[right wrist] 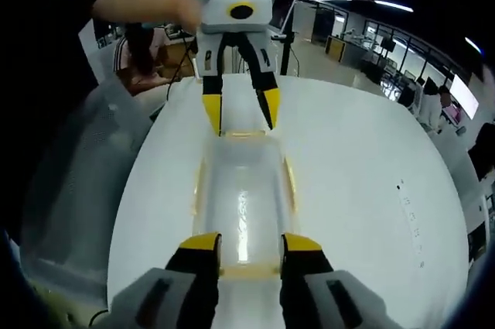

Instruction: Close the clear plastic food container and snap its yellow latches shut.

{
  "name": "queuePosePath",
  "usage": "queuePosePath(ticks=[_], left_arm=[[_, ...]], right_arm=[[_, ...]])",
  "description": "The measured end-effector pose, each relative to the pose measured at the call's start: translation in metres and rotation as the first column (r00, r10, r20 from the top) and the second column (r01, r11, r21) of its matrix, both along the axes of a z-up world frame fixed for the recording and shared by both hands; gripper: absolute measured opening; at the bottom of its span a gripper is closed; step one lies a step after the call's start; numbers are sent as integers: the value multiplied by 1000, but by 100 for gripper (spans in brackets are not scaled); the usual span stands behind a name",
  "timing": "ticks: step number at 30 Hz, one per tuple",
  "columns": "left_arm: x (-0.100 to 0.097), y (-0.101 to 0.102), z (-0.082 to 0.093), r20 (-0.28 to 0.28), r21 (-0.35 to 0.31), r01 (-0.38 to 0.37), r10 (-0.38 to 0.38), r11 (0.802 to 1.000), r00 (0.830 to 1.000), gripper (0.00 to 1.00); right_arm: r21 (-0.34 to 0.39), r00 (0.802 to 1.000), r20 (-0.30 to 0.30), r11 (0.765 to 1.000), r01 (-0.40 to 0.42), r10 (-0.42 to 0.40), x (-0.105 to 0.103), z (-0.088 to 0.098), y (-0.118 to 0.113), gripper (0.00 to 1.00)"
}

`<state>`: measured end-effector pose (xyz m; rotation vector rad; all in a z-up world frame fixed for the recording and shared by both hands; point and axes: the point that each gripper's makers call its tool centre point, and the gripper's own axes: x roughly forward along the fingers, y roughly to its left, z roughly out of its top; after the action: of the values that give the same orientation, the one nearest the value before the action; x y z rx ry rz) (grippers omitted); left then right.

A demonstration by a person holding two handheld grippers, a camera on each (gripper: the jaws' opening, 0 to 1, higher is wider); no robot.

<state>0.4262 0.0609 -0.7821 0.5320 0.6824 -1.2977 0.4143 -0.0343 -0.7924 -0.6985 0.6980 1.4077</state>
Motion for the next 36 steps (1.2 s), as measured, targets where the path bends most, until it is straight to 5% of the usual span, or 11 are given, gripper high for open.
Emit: queuePosePath(ticks=[21, 36], left_arm=[[-5, -38, -2, -4, -28, 57, -57, 998, 998, 36], [-5, -52, -10, -8, -43, 78, -79, 996, 997, 35]], right_arm=[[26, 998, -5, 998, -63, 63, -3, 3, 48, 28], [22, 997, -32, 997, -72, 73, 0, -3, 54, 29]])
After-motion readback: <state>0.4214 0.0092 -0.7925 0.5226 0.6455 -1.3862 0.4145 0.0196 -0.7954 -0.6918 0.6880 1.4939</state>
